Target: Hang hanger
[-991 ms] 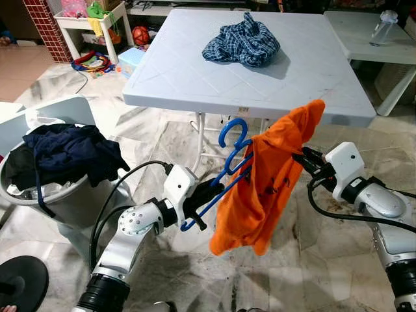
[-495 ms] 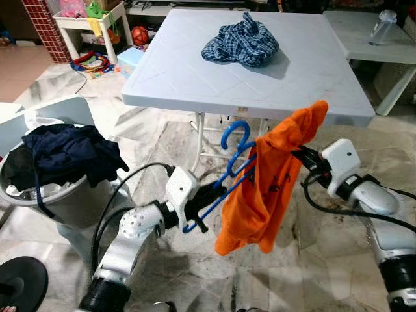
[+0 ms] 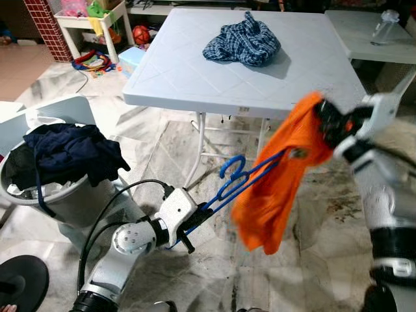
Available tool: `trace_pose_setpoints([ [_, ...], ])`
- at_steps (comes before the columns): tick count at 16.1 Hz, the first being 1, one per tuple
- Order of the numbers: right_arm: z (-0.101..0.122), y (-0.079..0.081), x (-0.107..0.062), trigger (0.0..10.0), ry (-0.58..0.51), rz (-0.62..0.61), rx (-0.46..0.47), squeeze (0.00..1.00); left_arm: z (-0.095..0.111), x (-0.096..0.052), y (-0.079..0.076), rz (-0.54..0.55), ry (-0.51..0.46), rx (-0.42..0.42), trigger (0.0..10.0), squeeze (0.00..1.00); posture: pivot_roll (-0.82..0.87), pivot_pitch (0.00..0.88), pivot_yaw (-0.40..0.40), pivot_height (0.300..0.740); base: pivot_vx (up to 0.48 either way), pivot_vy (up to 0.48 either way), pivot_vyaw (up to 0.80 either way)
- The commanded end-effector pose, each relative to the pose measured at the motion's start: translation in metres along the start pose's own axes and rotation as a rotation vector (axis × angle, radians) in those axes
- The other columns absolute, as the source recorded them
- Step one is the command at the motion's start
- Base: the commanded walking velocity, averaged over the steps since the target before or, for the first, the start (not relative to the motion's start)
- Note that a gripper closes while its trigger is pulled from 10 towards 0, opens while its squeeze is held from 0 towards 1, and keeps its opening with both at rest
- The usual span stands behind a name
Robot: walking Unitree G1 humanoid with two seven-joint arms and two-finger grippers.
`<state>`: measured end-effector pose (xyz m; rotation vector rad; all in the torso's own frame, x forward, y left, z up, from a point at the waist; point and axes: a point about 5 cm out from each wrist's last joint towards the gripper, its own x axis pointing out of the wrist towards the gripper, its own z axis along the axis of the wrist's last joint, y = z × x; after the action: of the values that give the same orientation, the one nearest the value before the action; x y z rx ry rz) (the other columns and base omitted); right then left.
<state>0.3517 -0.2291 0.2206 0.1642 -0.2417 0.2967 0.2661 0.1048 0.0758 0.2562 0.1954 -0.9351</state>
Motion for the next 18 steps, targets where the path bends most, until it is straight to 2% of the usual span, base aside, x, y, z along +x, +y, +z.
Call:
trace_pose_setpoints([
  [1, 0.009, -0.005, 0.004, 0.0, -0.029, -0.050, -0.005, 0.00, -0.006, -0.001, -0.005, -0.013, 0.039, 0.004, 0.0, 0.00, -0.01, 0.108, -0.018, 0.740, 0.000, 0.000, 0.00],
  [2, 0.012, -0.006, 0.009, 0.0, -0.026, -0.092, -0.033, 0.00, -0.005, -0.003, -0.011, -0.058, 0.034, 0.005, 0.0, 0.00, 0.00, 0.107, -0.021, 0.740, 0.000, 0.000, 0.00],
  [4, 0.007, -0.010, 0.014, 0.0, 0.027, -0.185, -0.172, 0.00, 0.003, -0.008, -0.020, -0.112, -0.005, 0.029, 0.0, 0.00, 0.00, 0.105, -0.023, 0.740, 0.000, 0.000, 0.00],
  [5, 0.004, -0.013, 0.014, 0.0, 0.043, -0.219, -0.219, 0.00, 0.005, -0.011, -0.020, -0.113, -0.017, 0.030, 0.0, 0.00, 0.00, 0.104, -0.023, 0.740, 0.000, 0.000, 0.00],
  [6, -0.005, -0.019, 0.011, 0.0, 0.091, -0.294, -0.273, 0.00, 0.013, -0.017, -0.024, -0.121, -0.079, 0.009, 0.0, 0.00, 0.01, 0.104, -0.024, 0.740, 0.000, 0.000, 0.00],
  [8, -0.021, -0.027, 0.002, 0.0, 0.152, -0.382, -0.304, 0.00, 0.022, -0.024, -0.024, -0.083, -0.159, -0.003, 0.0, 0.00, 0.02, 0.105, -0.027, 0.740, 0.000, 0.000, 0.00],
  [9, -0.030, -0.033, -0.004, 0.0, 0.197, -0.436, -0.283, 0.00, 0.028, -0.028, -0.022, -0.034, -0.210, -0.042, 0.0, 0.00, 0.02, 0.104, -0.029, 0.740, 0.000, 0.000, 0.00],
  [10, -0.038, -0.041, -0.011, 0.0, 0.222, -0.511, -0.257, 0.00, 0.037, -0.033, -0.019, 0.097, -0.283, -0.107, 0.0, 0.00, 0.03, 0.103, -0.027, 0.740, 0.000, 0.000, 0.00],
  [11, -0.039, -0.044, -0.014, 0.0, 0.219, -0.539, -0.282, 0.00, 0.042, -0.035, -0.022, 0.150, -0.314, -0.133, 0.0, 0.00, 0.03, 0.105, -0.024, 0.740, 0.000, 0.000, 0.00],
  [12, -0.040, -0.049, -0.018, 0.0, 0.233, -0.583, -0.306, 0.00, 0.041, -0.040, -0.022, 0.249, -0.343, -0.188, 0.0, 0.00, 0.03, 0.105, -0.024, 0.740, 0.000, 0.000, 0.00],
  [13, -0.041, -0.054, -0.021, 0.0, 0.240, -0.623, -0.289, 0.00, 0.039, -0.044, -0.019, 0.328, -0.351, -0.212, 0.0, 0.00, 0.03, 0.105, -0.023, 0.740, 0.000, 0.000, 0.00],
  [14, -0.042, -0.057, -0.023, 0.0, 0.238, -0.647, -0.276, 0.00, 0.039, -0.047, -0.017, 0.373, -0.351, -0.196, 0.0, 0.00, 0.03, 0.106, -0.025, 0.740, 0.000, 0.000, 0.00],
  [16, -0.043, -0.054, -0.025, 0.0, 0.223, -0.631, -0.264, 0.00, 0.040, -0.053, -0.006, 0.505, -0.353, -0.209, 0.0, 0.00, 0.03, 0.104, -0.025, 0.740, 0.000, 0.000, 0.00],
  [17, -0.044, -0.049, -0.024, 0.0, 0.205, -0.594, -0.230, 0.00, 0.040, -0.054, -0.002, 0.560, -0.339, -0.188, 2.9, 0.00, 0.03, 0.103, -0.024, 0.740, 0.000, 0.000, 0.00],
  [18, -0.044, -0.042, -0.024, 0.0, 0.177, -0.533, -0.220, 0.00, 0.039, -0.055, 0.003, 0.641, -0.313, -0.186, 6.4, 0.00, 0.03, 0.100, -0.022, 0.740, 0.000, 0.000, 0.00],
])
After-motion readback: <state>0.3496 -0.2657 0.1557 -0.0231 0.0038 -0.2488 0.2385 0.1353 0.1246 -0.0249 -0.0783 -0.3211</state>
